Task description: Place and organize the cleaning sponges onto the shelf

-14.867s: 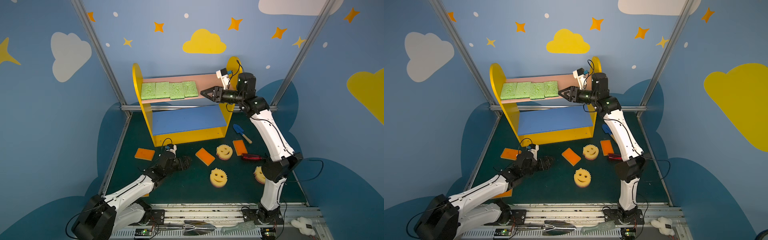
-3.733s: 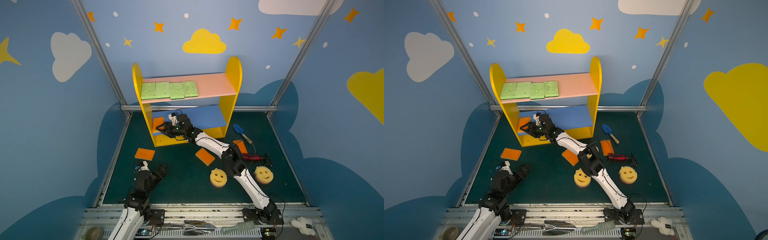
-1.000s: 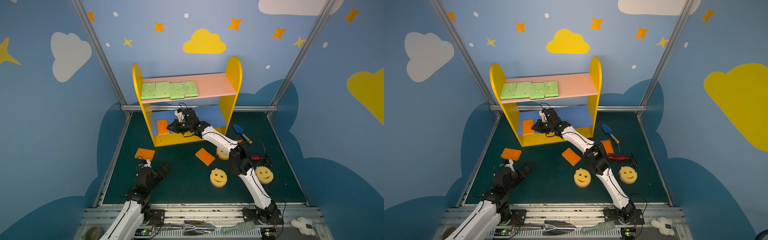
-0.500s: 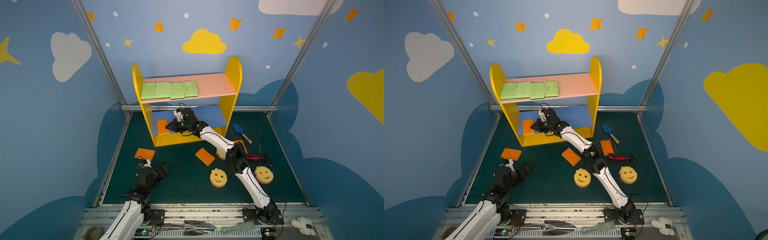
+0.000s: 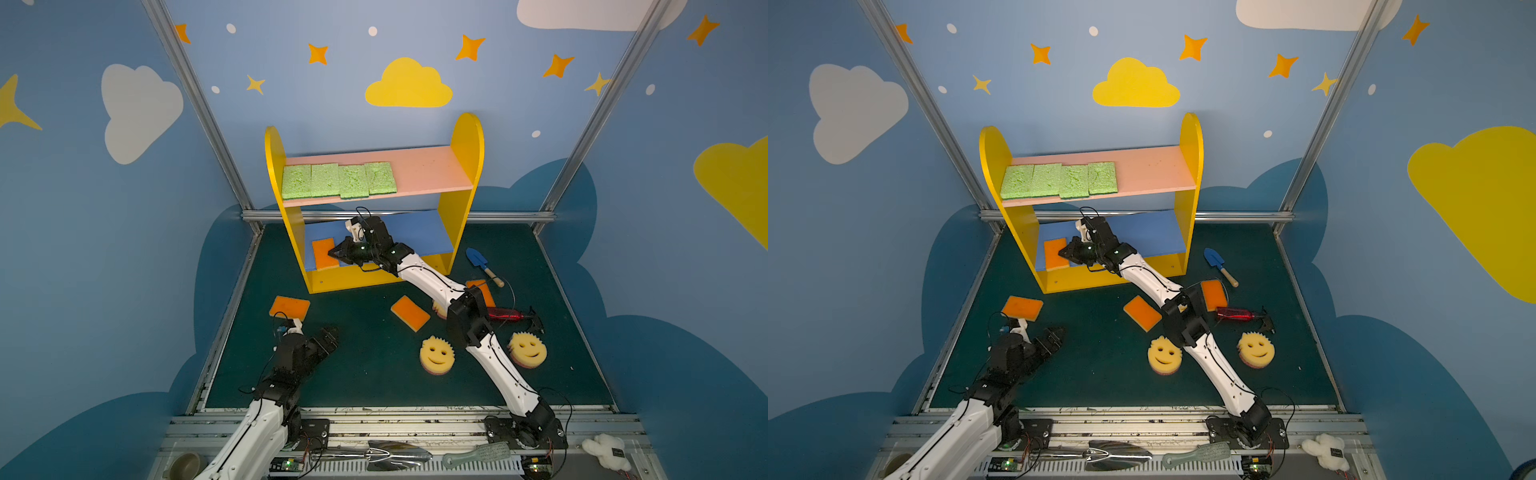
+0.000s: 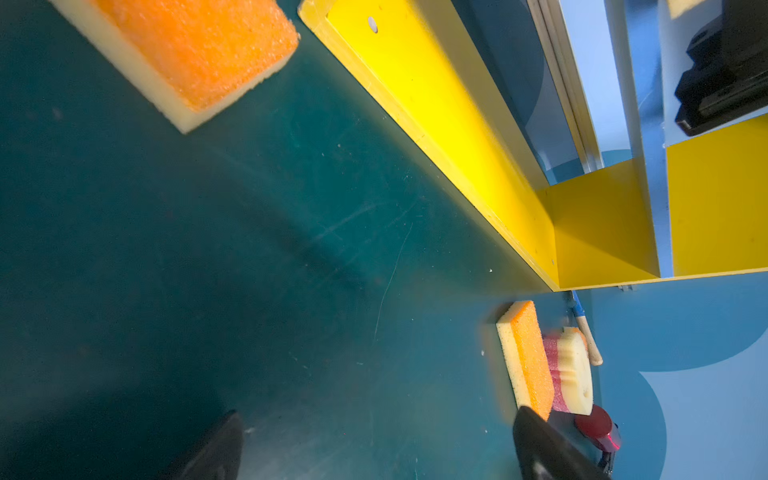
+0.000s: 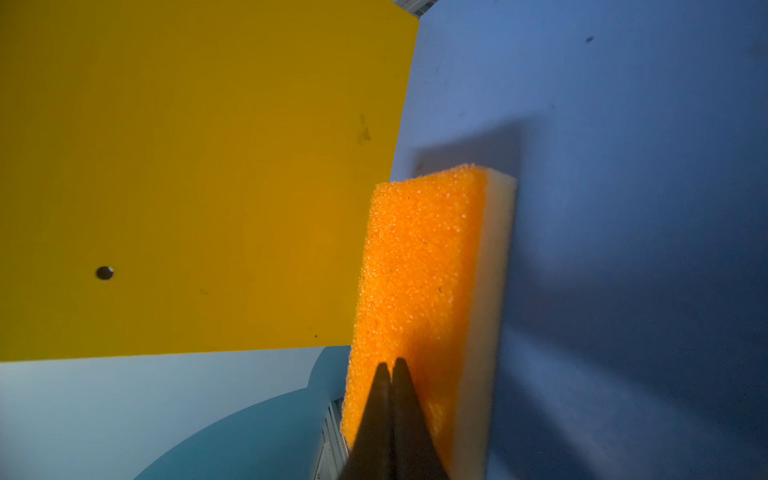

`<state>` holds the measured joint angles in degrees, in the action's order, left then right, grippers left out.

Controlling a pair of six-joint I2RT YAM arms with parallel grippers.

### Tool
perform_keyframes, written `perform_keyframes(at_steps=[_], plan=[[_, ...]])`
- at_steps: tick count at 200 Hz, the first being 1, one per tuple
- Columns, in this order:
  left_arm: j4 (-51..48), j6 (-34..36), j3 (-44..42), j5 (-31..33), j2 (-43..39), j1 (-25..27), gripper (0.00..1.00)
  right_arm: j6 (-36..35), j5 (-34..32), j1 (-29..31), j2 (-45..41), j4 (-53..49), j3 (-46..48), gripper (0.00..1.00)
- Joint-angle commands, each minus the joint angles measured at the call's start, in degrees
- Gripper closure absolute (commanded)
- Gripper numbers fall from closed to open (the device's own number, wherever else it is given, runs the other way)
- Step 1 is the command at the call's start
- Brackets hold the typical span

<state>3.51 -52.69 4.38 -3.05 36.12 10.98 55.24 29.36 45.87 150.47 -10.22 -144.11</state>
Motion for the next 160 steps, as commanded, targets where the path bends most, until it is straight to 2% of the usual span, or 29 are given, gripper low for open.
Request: perform_keyframes(at_steps=[1, 31, 86, 104, 127, 160], plan=[[0.47, 0.95, 1.51, -0.38, -0.04, -0.17, 0.0, 0.0, 1.52, -0.33, -0.44, 2.29, -0.1, 0.87], [-0.43, 0.77, 2.09, -0.79, -0.36, -0.16, 0.01, 0.01, 3.24, -1.12, -2.94, 4.39, 2.77, 0.85], [-3.78, 0.3, 3.19, -2.14, -3.16, -0.16, 0.0, -1.28, 0.87, -2.42, -13.41, 10.14, 18.38, 0.85], [-4.55, -0.06, 3.0, -1.88, -4.29, -0.08, 0.0, -1.61, 0.96, -2.72, -15.88, 12.02, 22.9, 0.79], [-4.83, -0.45, 2.82, -1.83, -4.82, 0.0, 0.0, -3.02, 1.13, -2.6, -17.55, 11.72, 25.9, 0.67], [-4.49, -0.56, 2.74, -1.79, -4.39, 0.0, 0.0, -2.44, 1.96, -2.19, -17.33, 11.48, 27.13, 0.66]])
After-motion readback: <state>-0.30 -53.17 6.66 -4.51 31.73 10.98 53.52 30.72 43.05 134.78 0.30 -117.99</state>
